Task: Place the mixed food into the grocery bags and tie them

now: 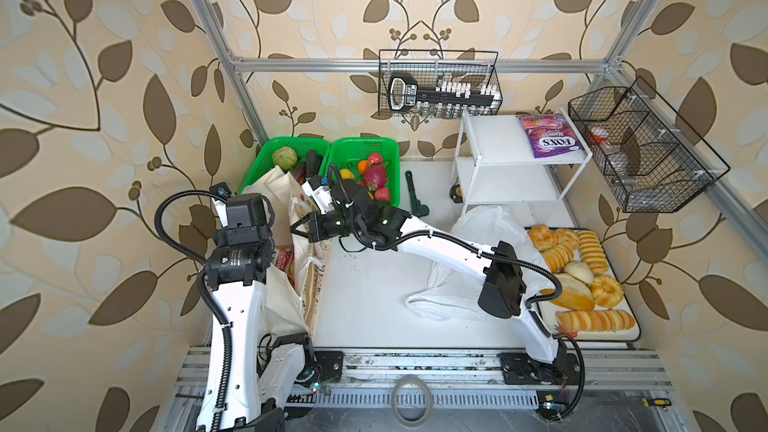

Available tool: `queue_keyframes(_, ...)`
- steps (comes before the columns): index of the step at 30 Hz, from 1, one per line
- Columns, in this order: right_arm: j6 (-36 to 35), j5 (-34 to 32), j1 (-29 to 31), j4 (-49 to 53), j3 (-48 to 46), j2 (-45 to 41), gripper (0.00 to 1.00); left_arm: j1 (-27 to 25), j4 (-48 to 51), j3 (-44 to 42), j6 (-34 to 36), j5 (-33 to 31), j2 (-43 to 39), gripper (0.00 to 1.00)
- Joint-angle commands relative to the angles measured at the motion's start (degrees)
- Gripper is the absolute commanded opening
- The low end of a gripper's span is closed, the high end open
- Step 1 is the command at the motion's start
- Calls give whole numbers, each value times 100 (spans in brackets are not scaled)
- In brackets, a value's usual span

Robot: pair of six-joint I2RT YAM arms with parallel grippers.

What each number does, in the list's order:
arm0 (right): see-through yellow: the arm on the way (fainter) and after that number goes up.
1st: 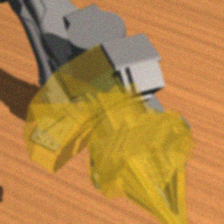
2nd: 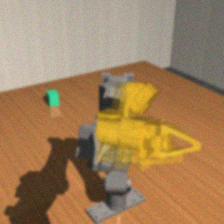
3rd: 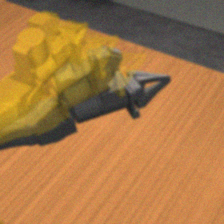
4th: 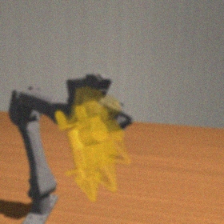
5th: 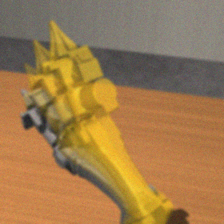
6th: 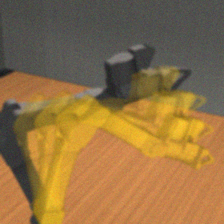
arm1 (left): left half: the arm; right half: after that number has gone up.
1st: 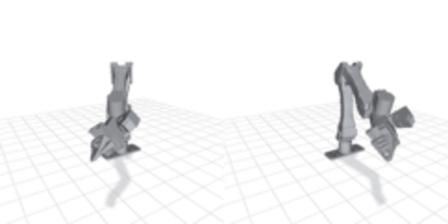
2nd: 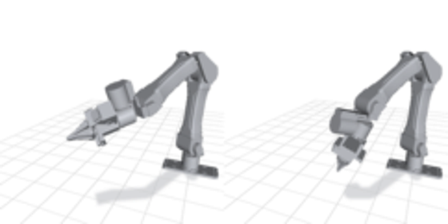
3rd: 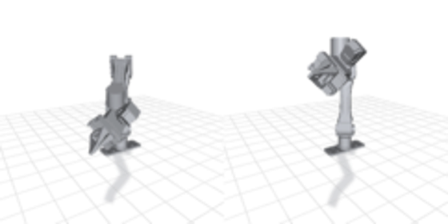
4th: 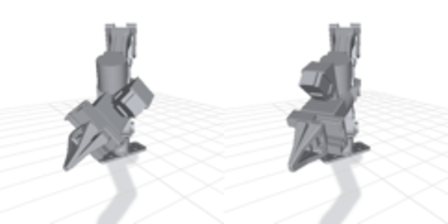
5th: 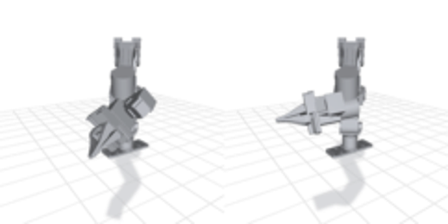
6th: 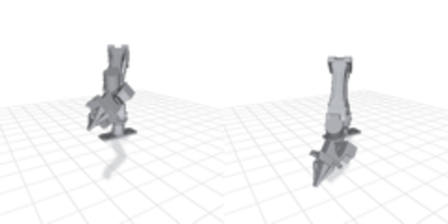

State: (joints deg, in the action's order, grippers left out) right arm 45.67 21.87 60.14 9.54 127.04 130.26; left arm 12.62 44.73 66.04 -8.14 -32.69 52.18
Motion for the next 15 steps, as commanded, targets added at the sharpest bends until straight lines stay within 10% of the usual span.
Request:
queue_keyframes(1,154,204,210,-956,475,78,0,332,-892,466,115,-234,136,0)
queue_keyframes(15,335,24,319,-1336,1288,825,0,2484,-568,1225,-343,2090,729,0)
